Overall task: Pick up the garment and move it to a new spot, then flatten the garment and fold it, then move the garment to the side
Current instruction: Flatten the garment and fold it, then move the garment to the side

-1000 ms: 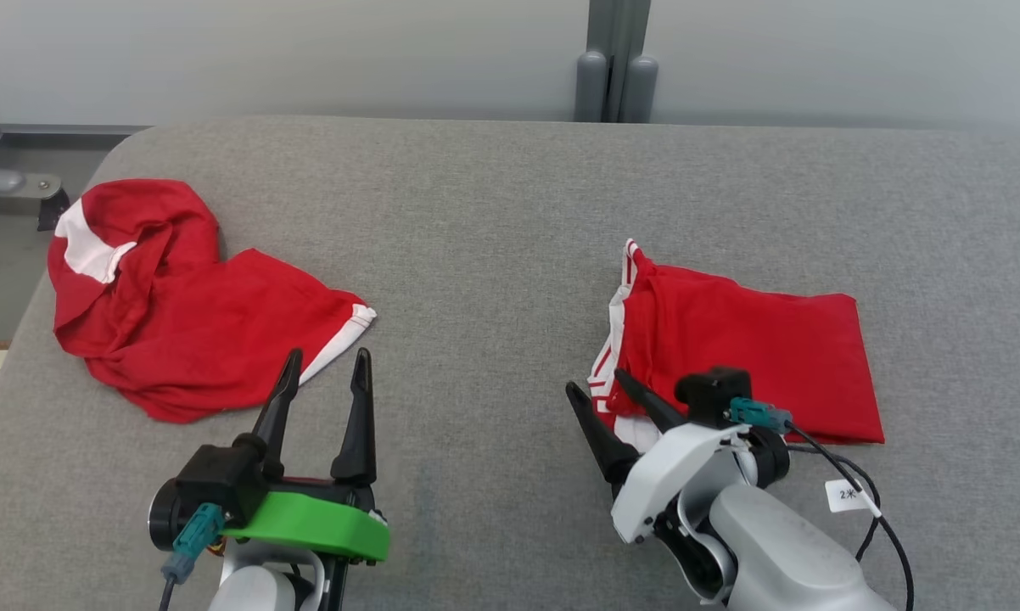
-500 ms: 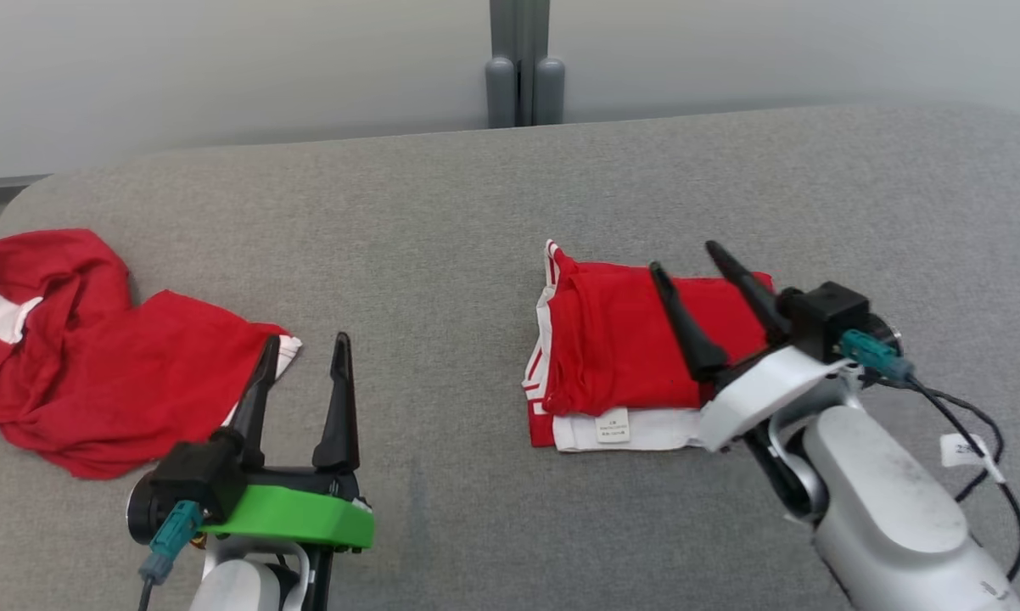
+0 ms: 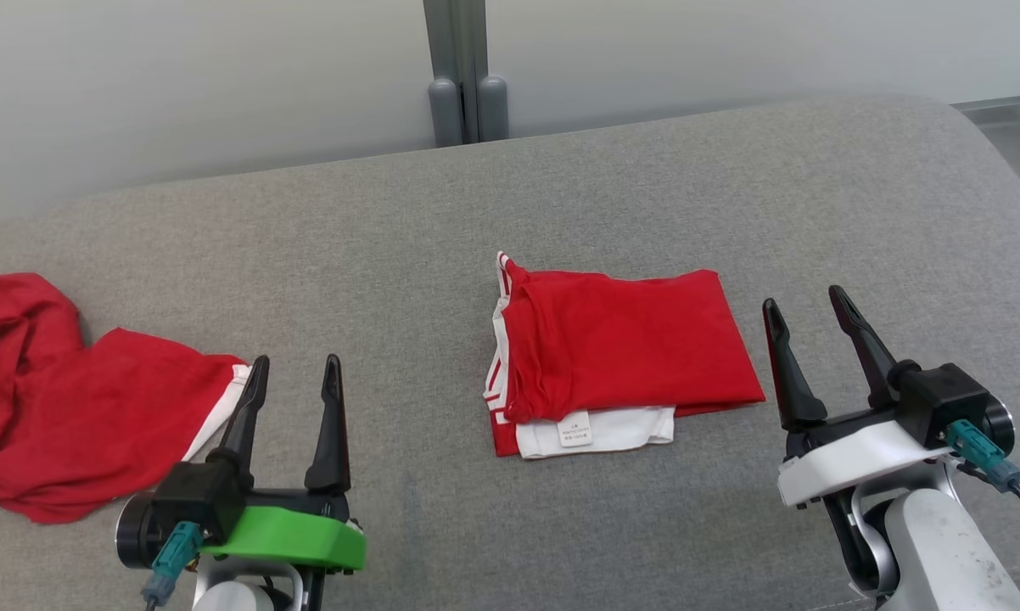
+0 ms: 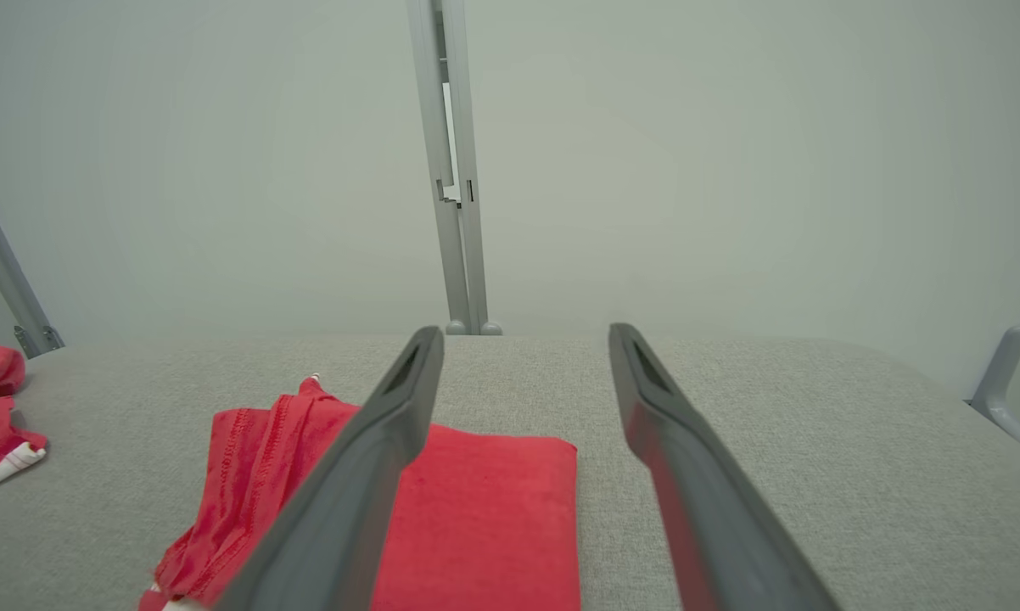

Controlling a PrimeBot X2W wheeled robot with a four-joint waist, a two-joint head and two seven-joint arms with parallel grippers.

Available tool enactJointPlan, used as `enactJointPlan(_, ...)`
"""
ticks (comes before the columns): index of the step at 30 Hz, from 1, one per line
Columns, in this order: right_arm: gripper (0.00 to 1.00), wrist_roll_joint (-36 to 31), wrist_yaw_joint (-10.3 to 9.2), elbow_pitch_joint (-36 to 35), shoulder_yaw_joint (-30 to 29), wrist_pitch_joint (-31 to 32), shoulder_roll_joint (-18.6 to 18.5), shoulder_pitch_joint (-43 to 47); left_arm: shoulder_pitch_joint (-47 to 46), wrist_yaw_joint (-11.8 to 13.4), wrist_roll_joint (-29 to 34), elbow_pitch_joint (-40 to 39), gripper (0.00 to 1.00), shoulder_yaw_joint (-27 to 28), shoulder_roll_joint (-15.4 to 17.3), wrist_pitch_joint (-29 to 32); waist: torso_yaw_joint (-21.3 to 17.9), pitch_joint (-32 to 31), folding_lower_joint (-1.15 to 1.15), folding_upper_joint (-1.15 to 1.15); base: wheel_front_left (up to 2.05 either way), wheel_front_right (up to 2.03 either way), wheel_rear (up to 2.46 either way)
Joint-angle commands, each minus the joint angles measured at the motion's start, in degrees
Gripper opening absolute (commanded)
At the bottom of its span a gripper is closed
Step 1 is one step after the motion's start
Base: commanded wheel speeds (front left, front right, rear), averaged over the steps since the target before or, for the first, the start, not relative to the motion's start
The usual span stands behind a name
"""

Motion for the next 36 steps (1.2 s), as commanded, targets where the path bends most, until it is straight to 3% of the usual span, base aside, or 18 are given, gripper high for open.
enactJointPlan(1,1.0,-0.4,0.0,-0.7,-0.4,-0.2,0.5,0.8,1.3,0.5,0.2,-0.2,1.0,0.3,0.1,0.0,-0.3,-0.1,0.0,0.0,0.0,0.0,0.0)
enactJointPlan(20,1.0,-2.2,0.0,-1.1,-1.6,-0.2,2.3,1.0,0.2,0.4,-0.5,-0.3,1.0,-0.4,0.1,0.0,1.1,1.2,0.0,0.0,0.0,0.0,0.0)
enactJointPlan(27,1.0,-4.4,-0.01,4.9,-3.6,-0.1,1.8,-2.5,-1.9,-0.2,-0.5,-0.4,1.0,-1.8,0.1,0.0,3.2,5.0,0.0,0.0,0.0,0.0,0.0)
enactJointPlan(36,1.0,-5.1,-0.01,18.6,-8.1,3.4,2.2,-10.0,-5.2,-0.8,-0.6,0.0,1.0,-3.9,0.1,0.0,6.4,10.3,0.0,0.0,0.0,0.0,0.0)
